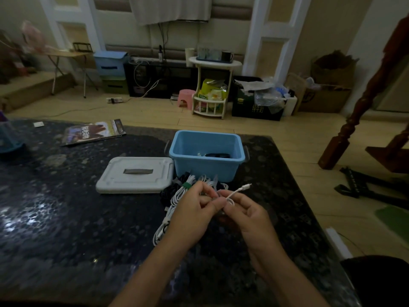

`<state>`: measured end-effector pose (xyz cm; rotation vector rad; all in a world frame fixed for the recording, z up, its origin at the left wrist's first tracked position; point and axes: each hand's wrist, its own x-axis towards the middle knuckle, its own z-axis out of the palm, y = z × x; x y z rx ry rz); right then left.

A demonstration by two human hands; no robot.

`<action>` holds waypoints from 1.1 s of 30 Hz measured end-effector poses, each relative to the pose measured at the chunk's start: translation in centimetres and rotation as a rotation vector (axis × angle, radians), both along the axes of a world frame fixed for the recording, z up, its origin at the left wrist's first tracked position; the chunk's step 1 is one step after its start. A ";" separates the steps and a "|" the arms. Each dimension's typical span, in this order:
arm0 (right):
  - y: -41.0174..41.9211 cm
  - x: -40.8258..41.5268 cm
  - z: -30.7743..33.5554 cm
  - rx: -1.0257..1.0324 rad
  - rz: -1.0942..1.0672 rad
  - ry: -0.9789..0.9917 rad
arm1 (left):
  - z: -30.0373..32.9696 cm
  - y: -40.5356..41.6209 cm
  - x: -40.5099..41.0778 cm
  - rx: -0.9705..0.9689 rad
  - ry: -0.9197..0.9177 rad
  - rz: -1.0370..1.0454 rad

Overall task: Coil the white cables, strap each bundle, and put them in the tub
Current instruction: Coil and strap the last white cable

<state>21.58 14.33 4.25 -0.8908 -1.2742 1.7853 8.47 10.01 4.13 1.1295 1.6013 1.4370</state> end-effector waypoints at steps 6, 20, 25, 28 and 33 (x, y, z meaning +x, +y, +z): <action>0.0 0.0 0.2 -0.042 0.003 0.012 | 0.2 -0.1 0.1 -0.040 -0.014 -0.012; 0.2 0.2 0.3 -0.078 -0.008 -0.106 | -1.0 0.0 -0.7 -0.043 0.243 -0.020; 0.3 0.5 0.7 -0.169 0.018 -0.083 | -0.6 0.0 -0.2 -0.052 0.178 -0.034; 0.4 0.5 0.5 -0.174 -0.015 -0.062 | -0.4 0.0 -0.3 -0.030 0.227 -0.035; 0.5 1.0 0.7 -0.211 0.036 -0.105 | -0.5 0.1 -0.8 -0.012 0.207 -0.022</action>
